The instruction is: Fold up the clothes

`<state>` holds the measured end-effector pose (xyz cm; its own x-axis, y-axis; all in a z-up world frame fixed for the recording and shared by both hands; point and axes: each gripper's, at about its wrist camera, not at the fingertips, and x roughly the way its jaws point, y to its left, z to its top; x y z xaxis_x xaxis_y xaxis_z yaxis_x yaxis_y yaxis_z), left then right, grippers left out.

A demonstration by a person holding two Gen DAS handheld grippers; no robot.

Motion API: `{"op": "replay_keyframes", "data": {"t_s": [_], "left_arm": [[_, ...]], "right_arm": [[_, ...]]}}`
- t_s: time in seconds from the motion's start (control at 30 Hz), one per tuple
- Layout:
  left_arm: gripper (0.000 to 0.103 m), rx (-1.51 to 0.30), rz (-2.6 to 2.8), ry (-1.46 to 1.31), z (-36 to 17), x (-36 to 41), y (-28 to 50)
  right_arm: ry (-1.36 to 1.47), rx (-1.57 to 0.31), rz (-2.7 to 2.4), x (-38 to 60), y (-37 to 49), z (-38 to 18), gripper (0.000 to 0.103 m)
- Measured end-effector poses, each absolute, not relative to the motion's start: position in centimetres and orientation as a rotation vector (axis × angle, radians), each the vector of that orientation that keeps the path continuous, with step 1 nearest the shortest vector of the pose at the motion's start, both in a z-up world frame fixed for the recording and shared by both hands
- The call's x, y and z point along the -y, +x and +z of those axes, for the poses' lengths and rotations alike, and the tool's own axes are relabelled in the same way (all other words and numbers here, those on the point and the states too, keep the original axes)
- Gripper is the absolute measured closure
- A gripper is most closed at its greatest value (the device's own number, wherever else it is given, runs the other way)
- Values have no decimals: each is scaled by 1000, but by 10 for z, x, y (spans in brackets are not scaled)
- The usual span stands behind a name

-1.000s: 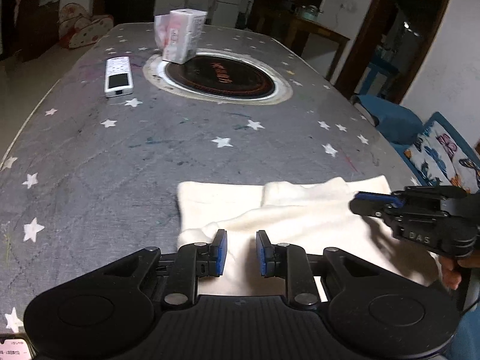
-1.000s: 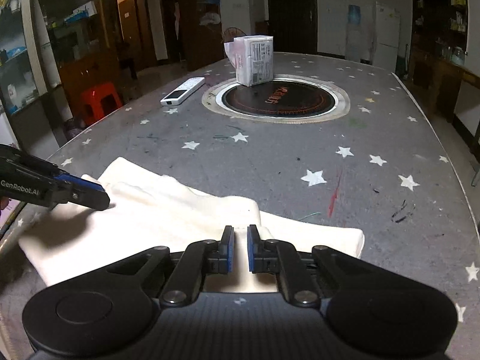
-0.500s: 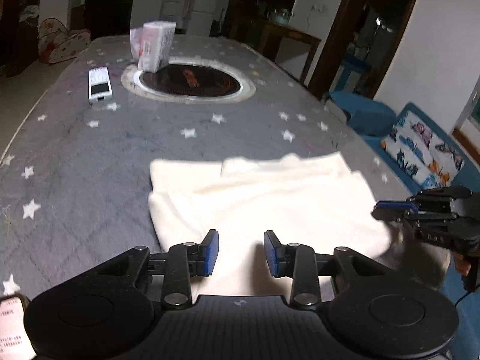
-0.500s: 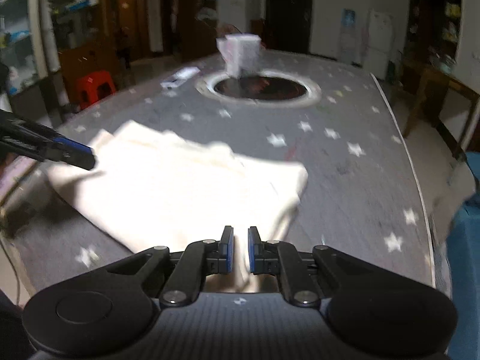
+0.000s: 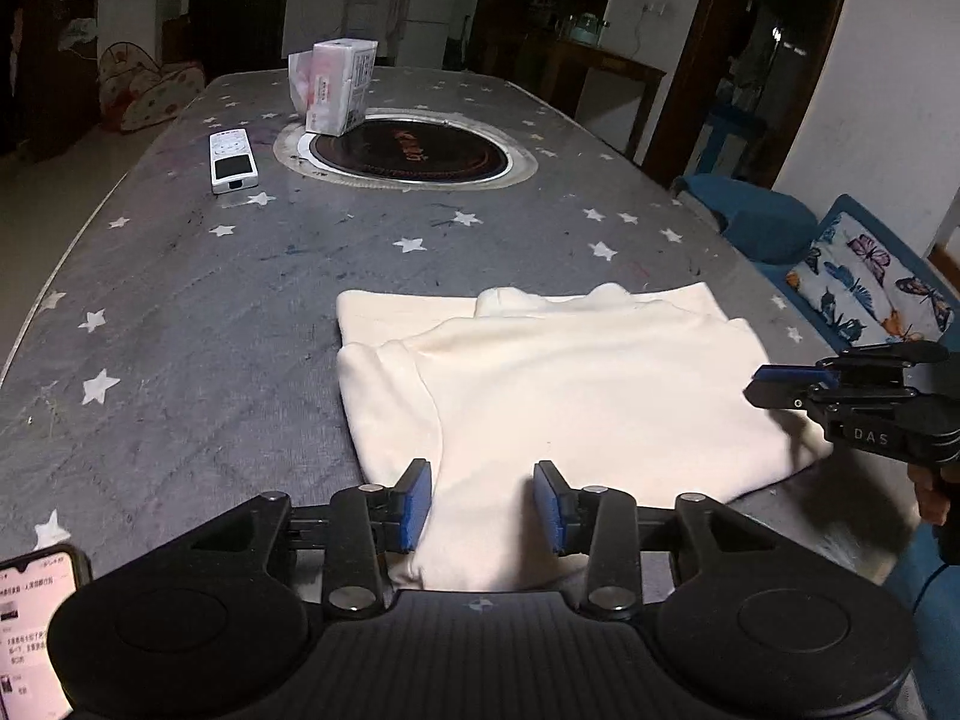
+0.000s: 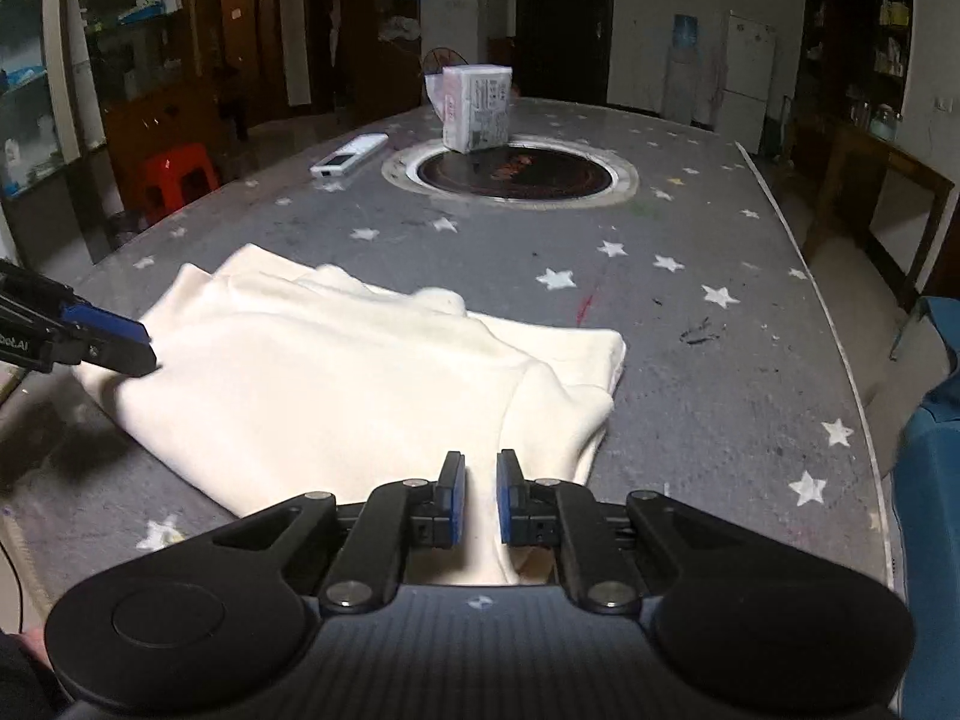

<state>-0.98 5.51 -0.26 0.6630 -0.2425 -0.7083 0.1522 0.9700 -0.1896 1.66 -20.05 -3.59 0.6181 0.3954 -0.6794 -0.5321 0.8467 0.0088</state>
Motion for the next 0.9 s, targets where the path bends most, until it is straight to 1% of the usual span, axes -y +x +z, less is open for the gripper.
{"op": "replay_keyframes", "data": {"t_s": [0.03, 0.2, 0.23, 0.4, 0.5, 0.63, 0.77, 0.9], "left_arm": [[57, -807, -226, -120, 0, -55, -11], [57, -780, -271, -107, 5, -40, -15], [59, -782, -278, -92, 3, -35, -15], [58, -817, -273, -24, -16, -23, -14], [58, -805, -281, -23, -10, -23, -18], [58, -789, -301, -38, -7, -19, -13], [59, -800, -303, -47, -13, -16, -5], [57, -801, -305, -43, -14, -17, -7]], "right_arm": [[-200, -717, 552, 199, 12, -31, 93], [-251, -651, 673, 179, -15, -15, 92], [-258, -652, 700, 174, -18, -16, 92], [-374, -671, 744, 149, -31, -36, 92], [-420, -641, 742, 143, -39, -29, 91], [-394, -605, 780, 134, -39, -17, 91], [-390, -643, 794, 122, -30, -31, 91], [-407, -643, 788, 120, -35, -34, 90]]}}
